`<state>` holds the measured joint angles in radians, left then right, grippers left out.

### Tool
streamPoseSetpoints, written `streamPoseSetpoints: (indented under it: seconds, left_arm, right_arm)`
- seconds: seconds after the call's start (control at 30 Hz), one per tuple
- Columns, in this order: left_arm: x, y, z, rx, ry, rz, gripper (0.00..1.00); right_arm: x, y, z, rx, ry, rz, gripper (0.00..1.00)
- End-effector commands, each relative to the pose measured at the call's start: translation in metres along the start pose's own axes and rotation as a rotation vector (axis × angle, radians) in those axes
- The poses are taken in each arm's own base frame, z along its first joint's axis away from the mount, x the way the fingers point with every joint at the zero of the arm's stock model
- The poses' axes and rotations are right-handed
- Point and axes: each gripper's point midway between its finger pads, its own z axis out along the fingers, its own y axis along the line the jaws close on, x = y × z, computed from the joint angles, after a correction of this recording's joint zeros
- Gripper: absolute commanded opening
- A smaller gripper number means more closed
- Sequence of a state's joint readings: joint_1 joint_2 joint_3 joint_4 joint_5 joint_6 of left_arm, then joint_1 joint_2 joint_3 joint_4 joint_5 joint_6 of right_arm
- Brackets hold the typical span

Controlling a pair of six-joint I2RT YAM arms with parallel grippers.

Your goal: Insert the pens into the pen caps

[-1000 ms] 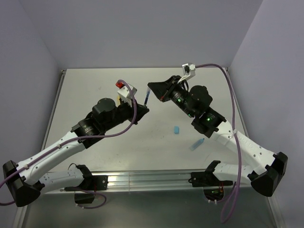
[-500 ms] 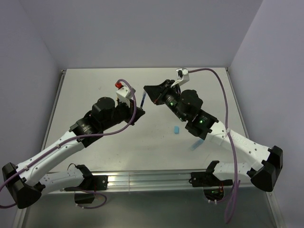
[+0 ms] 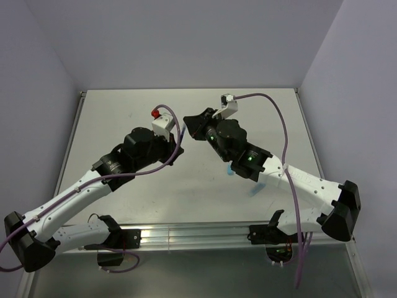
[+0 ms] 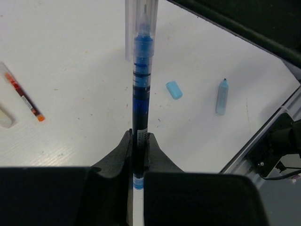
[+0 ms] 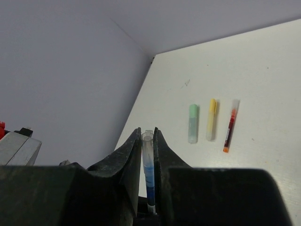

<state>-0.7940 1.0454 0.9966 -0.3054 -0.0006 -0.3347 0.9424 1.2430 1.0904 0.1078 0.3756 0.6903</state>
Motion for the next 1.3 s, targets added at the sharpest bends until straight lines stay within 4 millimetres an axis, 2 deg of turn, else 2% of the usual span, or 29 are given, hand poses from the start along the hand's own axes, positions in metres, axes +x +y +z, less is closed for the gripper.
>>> streamPoseSetpoints:
  seconds: [0.0, 0.3, 0.47, 0.57, 0.63, 0.83, 0.97, 1.1, 1.27]
  left_arm:
    - [-0.183, -0.003, -0.039, -0.050, -0.647, -0.078, 0.00]
    - [-0.190, 0.017, -0.023, -0.225, -0.649, -0.095, 0.00]
    - [-0.187, 0.011, -0.018, -0.228, -0.627, -0.084, 0.00]
    - [-0.183, 0.001, -0.021, -0.162, -0.616, -0.075, 0.00]
    - [-0.183, -0.010, -0.030, -0.100, -0.617, -0.069, 0.00]
    - [-0.173, -0.039, -0.047, 0.073, -0.584, -0.021, 0.01]
    - [-0.166, -0.054, -0.057, 0.163, -0.565, -0.005, 0.08]
    - [-0.161, -0.058, -0.060, 0.190, -0.541, -0.007, 0.20]
    - [-0.150, -0.058, -0.056, 0.191, -0.491, -0.008, 0.29]
  right_arm:
    - [0.157, -0.037, -0.059, 0.076, 0.588, -0.157, 0.00]
    - [0.169, -0.035, -0.064, 0.097, 0.626, -0.183, 0.00]
    - [0.169, -0.040, -0.061, 0.125, 0.620, -0.197, 0.00]
    - [0.162, -0.043, -0.055, 0.146, 0.593, -0.213, 0.00]
    - [0.156, -0.043, -0.051, 0.149, 0.580, -0.211, 0.00]
    - [0.122, -0.054, -0.034, 0.201, 0.494, -0.233, 0.00]
    - [0.103, -0.059, -0.025, 0.241, 0.445, -0.268, 0.00]
    - [0.078, -0.058, -0.016, 0.250, 0.393, -0.266, 0.00]
    - [0.032, -0.063, -0.002, 0.289, 0.294, -0.278, 0.00]
